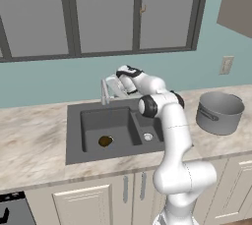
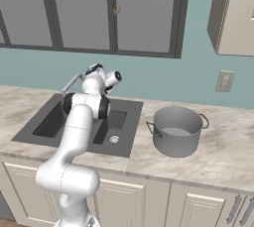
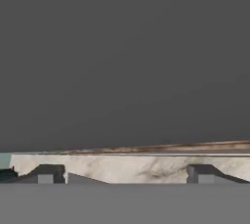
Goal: Dump the avocado from the pot into the sink. Then turn on the water and wash the avocado. Then turn off the water and put the avocado back in the pot.
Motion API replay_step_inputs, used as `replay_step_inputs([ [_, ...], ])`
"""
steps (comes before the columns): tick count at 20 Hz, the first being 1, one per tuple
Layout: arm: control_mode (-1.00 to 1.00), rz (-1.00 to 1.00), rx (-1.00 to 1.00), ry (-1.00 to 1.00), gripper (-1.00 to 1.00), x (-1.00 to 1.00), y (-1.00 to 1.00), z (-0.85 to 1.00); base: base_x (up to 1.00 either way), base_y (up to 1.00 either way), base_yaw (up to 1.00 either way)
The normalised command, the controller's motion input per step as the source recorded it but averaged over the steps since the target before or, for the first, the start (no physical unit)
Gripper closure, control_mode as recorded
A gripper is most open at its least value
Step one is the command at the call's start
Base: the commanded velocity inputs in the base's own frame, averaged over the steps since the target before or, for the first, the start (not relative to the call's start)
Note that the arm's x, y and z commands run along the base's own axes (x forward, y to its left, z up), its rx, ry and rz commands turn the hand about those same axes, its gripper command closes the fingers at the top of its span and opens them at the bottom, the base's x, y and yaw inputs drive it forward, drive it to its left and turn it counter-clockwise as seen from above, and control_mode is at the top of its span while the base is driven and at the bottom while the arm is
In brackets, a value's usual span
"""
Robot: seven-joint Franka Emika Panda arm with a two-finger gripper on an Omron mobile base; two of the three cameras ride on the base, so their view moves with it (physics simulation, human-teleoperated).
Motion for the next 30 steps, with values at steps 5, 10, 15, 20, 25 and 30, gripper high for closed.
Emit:
replay_step_inputs([
  [5, -1.0, -0.1, 0.06, 0.02, -1.0, 0.28, 0.3, -0.02, 0.0, 0.0, 0.0],
  [10, -1.0, -0.17, -0.12, -0.03, -1.0, 0.11, -0.53, 0.33, 0.0, 0.0, 0.0],
  [15, -1.0, -0.17, -0.19, -0.1, -1.0, -0.44, -0.76, 0.48, 0.0, 0.0, 0.0],
  [20, -1.0, -0.11, -0.12, -0.15, -1.0, -1.0, -0.4, 0.43, 0.0, 0.0, 0.0],
  [25, -1.0, -0.08, -0.1, -0.17, -1.0, -1.0, 0.0, 0.09, 0.0, 0.0, 0.0],
  [30, -1.0, -0.07, -0.21, -0.25, -1.0, -1.0, 0.0, 0.3, 0.0, 0.0, 0.0],
])
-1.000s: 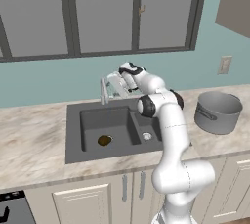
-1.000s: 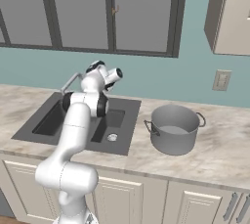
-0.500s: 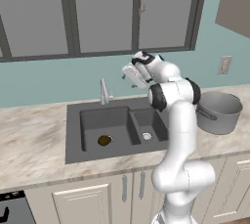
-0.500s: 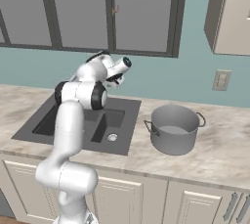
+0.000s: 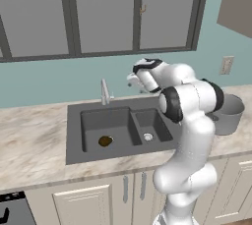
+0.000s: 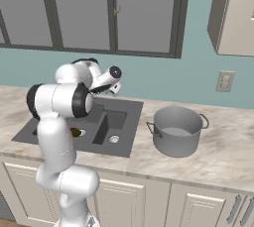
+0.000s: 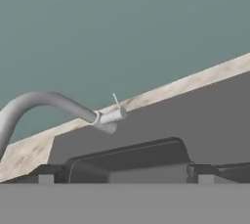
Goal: Dump the avocado from the pot into the sink. Then turn on the water and wash the avocado. Then turn off the water and put the avocado back in the pot.
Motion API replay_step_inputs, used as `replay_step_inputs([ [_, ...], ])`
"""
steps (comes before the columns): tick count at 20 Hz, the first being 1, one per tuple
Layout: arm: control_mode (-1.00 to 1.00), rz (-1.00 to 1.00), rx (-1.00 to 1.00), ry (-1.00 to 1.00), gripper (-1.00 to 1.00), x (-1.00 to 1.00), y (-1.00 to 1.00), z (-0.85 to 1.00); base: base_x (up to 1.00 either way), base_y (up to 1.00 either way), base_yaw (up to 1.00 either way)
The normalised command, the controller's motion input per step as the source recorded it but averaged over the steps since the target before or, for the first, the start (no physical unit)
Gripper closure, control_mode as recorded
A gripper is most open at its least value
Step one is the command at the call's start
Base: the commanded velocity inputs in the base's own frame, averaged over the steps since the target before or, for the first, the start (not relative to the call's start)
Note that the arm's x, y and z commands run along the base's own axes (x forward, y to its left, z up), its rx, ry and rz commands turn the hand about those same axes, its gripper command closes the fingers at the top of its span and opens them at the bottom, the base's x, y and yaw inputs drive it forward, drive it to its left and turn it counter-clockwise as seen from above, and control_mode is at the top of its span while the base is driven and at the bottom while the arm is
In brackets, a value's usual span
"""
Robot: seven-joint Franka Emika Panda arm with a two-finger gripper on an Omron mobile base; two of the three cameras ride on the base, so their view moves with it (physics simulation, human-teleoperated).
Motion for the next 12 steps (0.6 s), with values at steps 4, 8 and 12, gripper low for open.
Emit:
replay_step_inputs([
  [4, -1.0, 0.0, -0.33, -0.19, -1.0, -1.0, 0.0, 0.54, 0.0, 0.0, 0.0],
  [8, -1.0, 0.0, -0.2, 0.01, -1.0, -1.0, 0.0, 0.37, 0.0, 0.0, 0.0],
  [12, -1.0, 0.0, -0.03, 0.16, -1.0, -1.0, 0.26, 0.22, 0.0, 0.0, 0.0],
])
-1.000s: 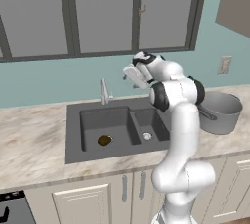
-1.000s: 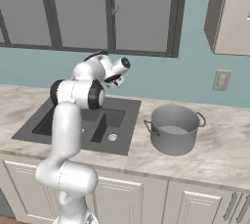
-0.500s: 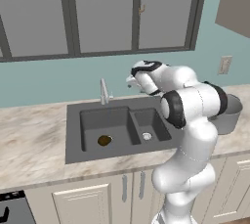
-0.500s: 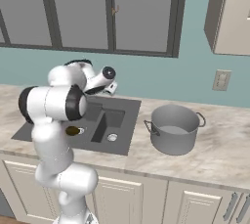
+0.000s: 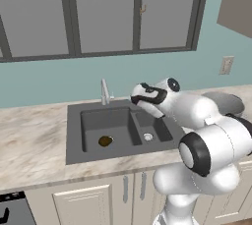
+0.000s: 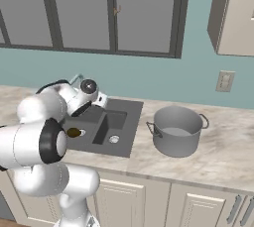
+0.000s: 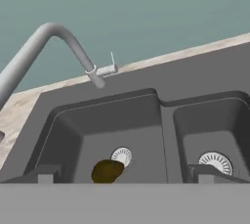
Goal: Dump the avocado from the pot into the sink. Then turn on the water and wash the avocado. Then turn off the water and put the avocado back in the pot.
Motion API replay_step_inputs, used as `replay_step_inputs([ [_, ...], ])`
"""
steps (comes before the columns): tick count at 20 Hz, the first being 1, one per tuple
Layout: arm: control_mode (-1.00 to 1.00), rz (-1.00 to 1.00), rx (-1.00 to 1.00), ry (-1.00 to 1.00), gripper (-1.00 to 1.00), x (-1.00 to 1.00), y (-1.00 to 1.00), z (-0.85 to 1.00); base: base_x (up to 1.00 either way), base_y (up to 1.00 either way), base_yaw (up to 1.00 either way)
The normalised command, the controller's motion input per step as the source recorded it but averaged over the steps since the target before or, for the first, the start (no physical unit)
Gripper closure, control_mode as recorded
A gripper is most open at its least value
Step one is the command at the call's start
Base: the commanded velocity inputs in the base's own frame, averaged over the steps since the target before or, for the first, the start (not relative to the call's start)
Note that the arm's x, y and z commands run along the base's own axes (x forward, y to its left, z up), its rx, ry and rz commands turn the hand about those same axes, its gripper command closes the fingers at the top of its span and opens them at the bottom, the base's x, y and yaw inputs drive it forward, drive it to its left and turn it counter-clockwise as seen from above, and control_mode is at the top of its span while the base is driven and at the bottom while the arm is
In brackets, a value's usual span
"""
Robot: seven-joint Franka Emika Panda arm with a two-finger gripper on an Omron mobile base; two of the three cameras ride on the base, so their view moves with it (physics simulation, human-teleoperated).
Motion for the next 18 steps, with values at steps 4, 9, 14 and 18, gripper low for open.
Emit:
replay_step_inputs([
  [4, -1.0, 0.0, 0.0, 0.18, -1.0, -0.72, 0.49, 0.28, 0.0, 0.0, 0.0],
  [9, -1.0, 0.01, 0.0, 0.17, -1.0, -0.21, 0.6, 0.19, 0.0, 0.0, 0.0],
  [14, -1.0, 0.0, 0.0, 0.17, -1.0, -0.13, 0.51, -0.19, 0.0, 0.0, 0.0],
  [18, -1.0, 0.0, -0.06, 0.07, -1.0, -0.05, 0.48, -0.52, 0.0, 0.0, 0.0],
])
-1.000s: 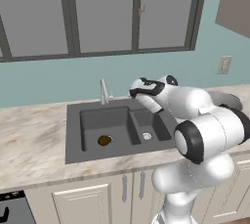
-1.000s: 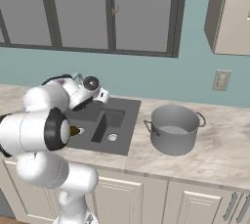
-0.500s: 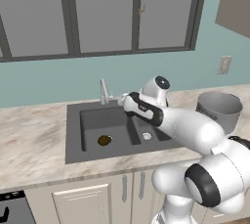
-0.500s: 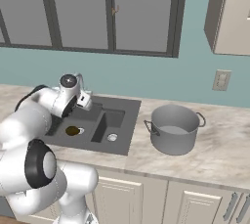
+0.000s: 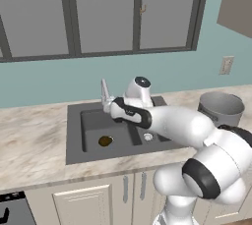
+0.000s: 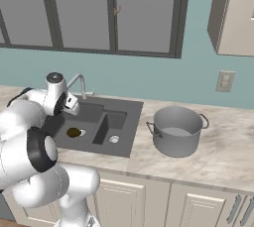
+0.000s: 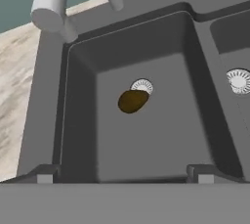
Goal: Dump the avocado from the pot into the sink. Then turn on the water and wash the avocado. Then turn off the water and put the avocado back in the pot.
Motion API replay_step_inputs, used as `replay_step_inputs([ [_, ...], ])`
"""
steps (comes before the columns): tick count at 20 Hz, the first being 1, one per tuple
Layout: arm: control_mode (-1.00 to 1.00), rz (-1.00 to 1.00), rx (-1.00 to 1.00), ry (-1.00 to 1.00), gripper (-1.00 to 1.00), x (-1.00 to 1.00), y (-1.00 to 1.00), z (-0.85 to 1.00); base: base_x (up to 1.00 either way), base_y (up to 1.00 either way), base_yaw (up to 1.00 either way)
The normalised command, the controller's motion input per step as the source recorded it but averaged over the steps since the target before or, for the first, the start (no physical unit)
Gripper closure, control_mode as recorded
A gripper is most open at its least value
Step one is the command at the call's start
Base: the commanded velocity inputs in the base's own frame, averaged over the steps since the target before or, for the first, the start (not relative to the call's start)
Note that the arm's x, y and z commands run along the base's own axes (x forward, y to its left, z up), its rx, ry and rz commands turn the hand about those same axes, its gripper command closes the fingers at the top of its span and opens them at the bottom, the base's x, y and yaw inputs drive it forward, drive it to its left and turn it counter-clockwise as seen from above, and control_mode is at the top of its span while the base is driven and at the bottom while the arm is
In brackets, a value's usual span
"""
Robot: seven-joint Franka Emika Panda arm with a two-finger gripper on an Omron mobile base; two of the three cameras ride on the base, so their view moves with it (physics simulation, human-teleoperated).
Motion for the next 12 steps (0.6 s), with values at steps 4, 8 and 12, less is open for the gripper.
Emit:
replay_step_inputs([
  [4, -1.0, 0.0, -0.12, 0.01, -1.0, 0.0, 0.38, -0.54, 0.0, 0.0, 0.0],
  [8, -1.0, 0.0, -0.13, 0.0, -1.0, 0.07, 0.24, -0.57, 0.0, 0.0, 0.0],
  [12, -1.0, 0.0, -0.1, 0.0, -1.0, 0.1, 0.1, -0.47, 0.0, 0.0, 0.0],
])
